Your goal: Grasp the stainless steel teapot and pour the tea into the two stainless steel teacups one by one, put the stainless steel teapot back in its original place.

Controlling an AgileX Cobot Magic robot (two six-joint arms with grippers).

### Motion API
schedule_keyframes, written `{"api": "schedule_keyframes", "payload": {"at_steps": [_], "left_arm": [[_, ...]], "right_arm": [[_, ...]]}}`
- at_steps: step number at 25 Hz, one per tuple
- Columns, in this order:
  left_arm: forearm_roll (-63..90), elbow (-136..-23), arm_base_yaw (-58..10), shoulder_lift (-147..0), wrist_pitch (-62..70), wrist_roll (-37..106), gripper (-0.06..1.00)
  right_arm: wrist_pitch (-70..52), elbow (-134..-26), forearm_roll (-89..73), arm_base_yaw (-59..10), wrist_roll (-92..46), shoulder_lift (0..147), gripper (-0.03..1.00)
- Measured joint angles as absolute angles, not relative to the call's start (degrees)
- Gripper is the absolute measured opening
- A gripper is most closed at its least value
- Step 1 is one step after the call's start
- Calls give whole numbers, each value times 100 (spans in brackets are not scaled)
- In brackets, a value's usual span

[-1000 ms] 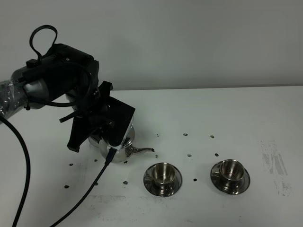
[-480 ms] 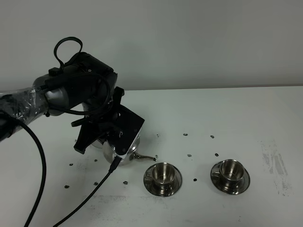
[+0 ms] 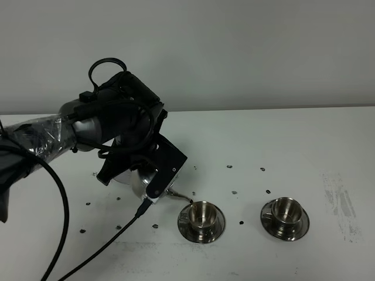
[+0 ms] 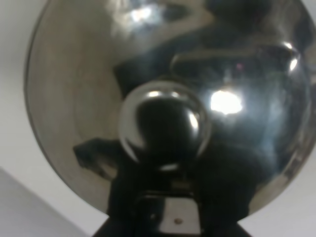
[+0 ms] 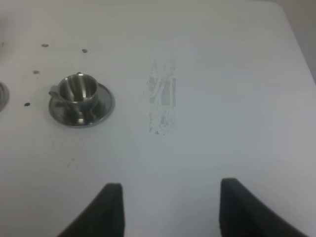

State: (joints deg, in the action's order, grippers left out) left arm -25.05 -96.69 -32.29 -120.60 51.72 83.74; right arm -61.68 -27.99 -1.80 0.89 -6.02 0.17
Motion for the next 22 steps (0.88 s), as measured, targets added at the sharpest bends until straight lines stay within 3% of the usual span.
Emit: {"api": "schedule_keyframes", "payload": {"at_steps": [22], "left_arm": [[-2995,-9669,-3429,-12060,4911,8379,25]], "right_arm": [[-6168,-2799,-180,89,-602,17,45]]}}
